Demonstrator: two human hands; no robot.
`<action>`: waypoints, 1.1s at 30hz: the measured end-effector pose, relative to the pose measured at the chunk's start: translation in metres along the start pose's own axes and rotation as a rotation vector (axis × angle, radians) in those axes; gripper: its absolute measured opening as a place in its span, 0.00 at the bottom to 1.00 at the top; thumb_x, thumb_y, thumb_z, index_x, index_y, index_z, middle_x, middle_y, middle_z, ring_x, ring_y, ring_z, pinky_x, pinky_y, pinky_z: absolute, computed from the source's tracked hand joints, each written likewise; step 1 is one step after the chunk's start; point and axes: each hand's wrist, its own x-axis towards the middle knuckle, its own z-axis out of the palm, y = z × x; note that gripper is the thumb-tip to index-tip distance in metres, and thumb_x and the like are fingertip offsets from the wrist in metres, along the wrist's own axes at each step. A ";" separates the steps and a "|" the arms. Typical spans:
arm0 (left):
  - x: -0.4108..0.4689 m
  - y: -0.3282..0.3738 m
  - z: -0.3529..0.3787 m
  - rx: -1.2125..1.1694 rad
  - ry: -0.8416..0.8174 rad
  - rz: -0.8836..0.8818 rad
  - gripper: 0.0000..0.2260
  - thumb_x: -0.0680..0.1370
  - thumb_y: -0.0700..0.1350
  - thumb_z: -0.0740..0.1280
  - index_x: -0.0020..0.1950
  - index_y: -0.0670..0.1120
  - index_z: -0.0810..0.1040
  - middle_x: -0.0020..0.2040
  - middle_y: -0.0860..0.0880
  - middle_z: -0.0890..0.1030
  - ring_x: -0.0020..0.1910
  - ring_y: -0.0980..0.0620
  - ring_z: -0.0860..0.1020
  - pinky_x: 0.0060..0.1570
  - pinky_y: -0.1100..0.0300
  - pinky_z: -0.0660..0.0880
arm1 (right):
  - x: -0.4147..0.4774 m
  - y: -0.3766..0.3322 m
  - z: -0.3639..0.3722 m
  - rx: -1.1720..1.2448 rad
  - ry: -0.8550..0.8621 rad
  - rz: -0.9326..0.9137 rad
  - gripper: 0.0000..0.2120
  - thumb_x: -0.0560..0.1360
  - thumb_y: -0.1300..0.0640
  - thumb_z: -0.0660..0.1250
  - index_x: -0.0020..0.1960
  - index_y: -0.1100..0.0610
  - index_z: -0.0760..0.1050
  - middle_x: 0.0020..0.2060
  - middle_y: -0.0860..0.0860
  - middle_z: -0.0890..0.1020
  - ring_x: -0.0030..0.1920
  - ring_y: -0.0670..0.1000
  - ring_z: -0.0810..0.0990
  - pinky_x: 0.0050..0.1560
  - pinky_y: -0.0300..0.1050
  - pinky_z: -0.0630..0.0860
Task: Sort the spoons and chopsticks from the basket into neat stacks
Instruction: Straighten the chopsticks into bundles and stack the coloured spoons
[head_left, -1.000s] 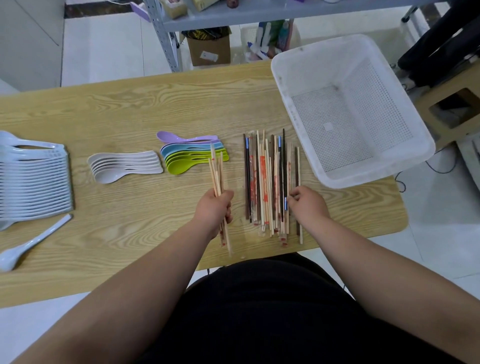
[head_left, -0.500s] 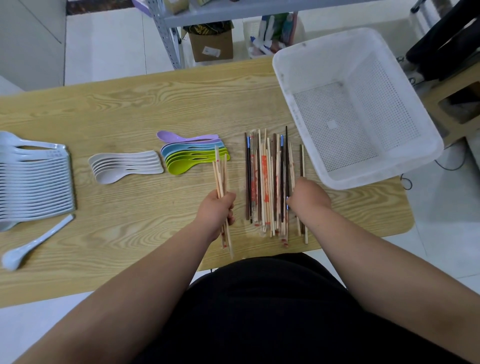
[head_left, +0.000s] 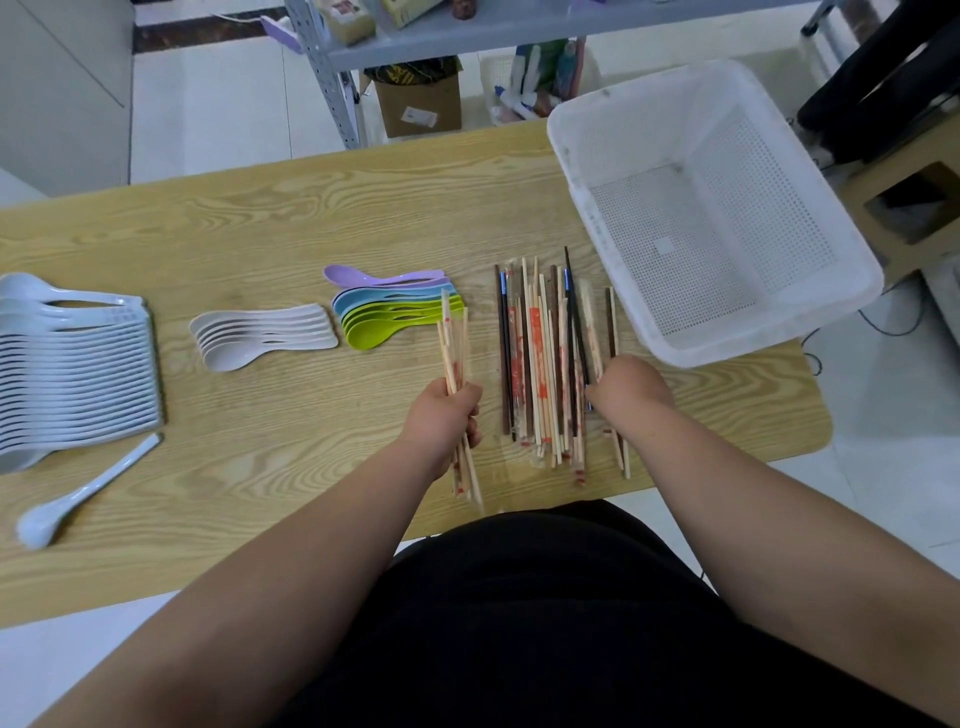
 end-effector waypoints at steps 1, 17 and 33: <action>0.000 0.000 -0.001 0.002 -0.006 0.008 0.04 0.80 0.44 0.66 0.50 0.44 0.74 0.39 0.45 0.74 0.29 0.53 0.72 0.30 0.58 0.75 | -0.007 0.001 -0.002 0.042 0.013 -0.023 0.09 0.79 0.52 0.67 0.46 0.58 0.76 0.37 0.52 0.78 0.34 0.51 0.76 0.29 0.42 0.66; -0.005 0.021 0.014 0.208 0.059 0.169 0.07 0.75 0.49 0.69 0.43 0.46 0.76 0.33 0.47 0.79 0.29 0.48 0.75 0.33 0.56 0.71 | -0.069 -0.045 0.002 0.615 -0.234 -0.373 0.08 0.75 0.47 0.74 0.49 0.51 0.82 0.40 0.49 0.86 0.38 0.45 0.83 0.41 0.42 0.79; 0.019 0.001 0.016 0.377 0.100 0.032 0.04 0.75 0.46 0.68 0.45 0.46 0.78 0.37 0.48 0.79 0.37 0.48 0.78 0.34 0.59 0.72 | -0.005 -0.005 0.013 0.111 0.080 -0.364 0.20 0.79 0.47 0.65 0.69 0.53 0.74 0.63 0.51 0.76 0.54 0.51 0.78 0.53 0.49 0.78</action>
